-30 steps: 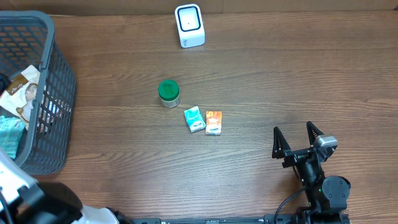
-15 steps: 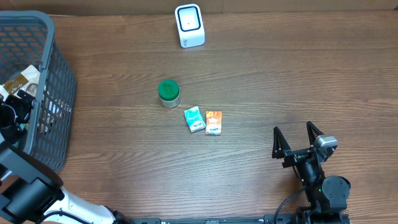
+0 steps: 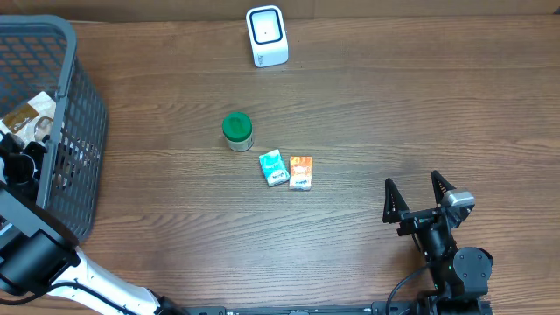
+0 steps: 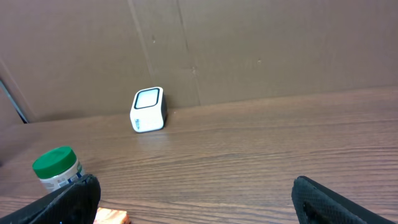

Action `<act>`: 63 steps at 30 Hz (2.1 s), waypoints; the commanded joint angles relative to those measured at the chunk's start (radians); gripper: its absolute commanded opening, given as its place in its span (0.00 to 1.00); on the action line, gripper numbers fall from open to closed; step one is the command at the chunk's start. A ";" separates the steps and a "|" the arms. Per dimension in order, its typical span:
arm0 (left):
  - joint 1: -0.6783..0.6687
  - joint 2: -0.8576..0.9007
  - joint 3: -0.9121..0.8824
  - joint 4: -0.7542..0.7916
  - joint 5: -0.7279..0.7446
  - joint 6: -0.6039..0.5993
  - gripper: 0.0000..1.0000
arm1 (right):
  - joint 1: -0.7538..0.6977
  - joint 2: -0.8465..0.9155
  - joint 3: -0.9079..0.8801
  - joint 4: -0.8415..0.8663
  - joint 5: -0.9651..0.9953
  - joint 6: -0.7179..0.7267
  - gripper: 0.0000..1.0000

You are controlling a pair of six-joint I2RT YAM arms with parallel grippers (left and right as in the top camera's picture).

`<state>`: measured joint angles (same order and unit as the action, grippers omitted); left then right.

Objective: Scan the item barcode
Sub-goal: 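Lift the Pantree bag out of the basket with the left gripper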

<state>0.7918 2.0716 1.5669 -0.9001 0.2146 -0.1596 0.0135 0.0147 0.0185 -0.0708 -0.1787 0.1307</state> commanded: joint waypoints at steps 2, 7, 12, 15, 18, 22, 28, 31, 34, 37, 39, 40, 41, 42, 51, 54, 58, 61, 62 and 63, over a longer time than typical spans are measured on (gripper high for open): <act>-0.018 0.049 -0.008 0.037 -0.011 0.026 0.94 | -0.003 -0.011 -0.011 0.005 0.005 -0.005 1.00; -0.047 0.049 -0.008 0.094 -0.011 0.025 0.68 | -0.003 -0.011 -0.011 0.005 0.005 -0.005 1.00; -0.069 0.049 -0.008 0.124 -0.012 0.026 0.20 | -0.003 -0.011 -0.011 0.005 0.005 -0.005 1.00; -0.073 0.049 -0.008 0.134 -0.012 0.026 0.13 | -0.003 -0.011 -0.011 0.005 0.005 -0.005 1.00; -0.073 0.049 -0.008 0.134 -0.012 0.026 0.04 | -0.003 -0.011 -0.011 0.005 0.005 -0.005 1.00; -0.072 0.047 -0.007 0.126 -0.011 0.025 0.04 | -0.003 -0.011 -0.011 0.005 0.005 -0.005 1.00; -0.072 0.000 0.031 0.081 -0.001 0.025 0.04 | -0.003 -0.011 -0.011 0.005 0.005 -0.005 1.00; -0.072 -0.066 0.063 0.056 0.001 0.025 0.04 | -0.003 -0.011 -0.011 0.005 0.005 -0.005 1.00; -0.072 -0.155 0.096 0.034 0.000 0.025 0.04 | -0.003 -0.011 -0.011 0.005 0.005 -0.005 1.00; -0.072 -0.262 0.114 0.020 0.000 0.016 0.04 | -0.003 -0.011 -0.011 0.005 0.005 -0.005 1.00; -0.072 -0.338 0.118 0.014 0.000 0.007 0.04 | -0.003 -0.011 -0.011 0.005 0.005 -0.005 1.00; -0.072 -0.373 0.118 0.014 0.000 0.006 0.04 | -0.003 -0.011 -0.011 0.005 0.005 -0.005 1.00; -0.072 -0.415 0.118 0.014 0.001 0.006 0.04 | -0.003 -0.012 -0.011 0.005 0.005 -0.005 1.00; -0.072 -0.455 0.118 0.014 0.001 0.005 0.04 | -0.003 -0.011 -0.011 0.005 0.005 -0.005 1.00; -0.072 -0.789 0.118 -0.006 0.045 -0.003 0.04 | -0.003 -0.011 -0.011 0.005 0.005 -0.005 1.00; -0.072 -0.877 0.118 -0.032 0.125 -0.005 0.04 | -0.003 -0.011 -0.011 0.005 0.005 -0.005 1.00; -0.084 -0.953 0.118 -0.127 0.267 -0.005 0.04 | -0.003 -0.011 -0.011 0.005 0.005 -0.005 1.00; -0.122 -0.966 0.118 -0.220 0.298 -0.004 0.04 | -0.003 -0.011 -0.011 0.005 0.005 -0.005 1.00; -0.142 -0.966 0.118 -0.258 0.300 0.002 0.04 | -0.003 -0.011 -0.011 0.005 0.005 -0.005 1.00; -0.165 -0.966 0.117 -0.294 0.299 0.005 0.04 | -0.003 -0.011 -0.011 0.005 0.005 -0.005 1.00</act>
<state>0.6750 1.0969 1.6745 -1.1442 0.4393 -0.1570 0.0135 0.0147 0.0185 -0.0708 -0.1787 0.1303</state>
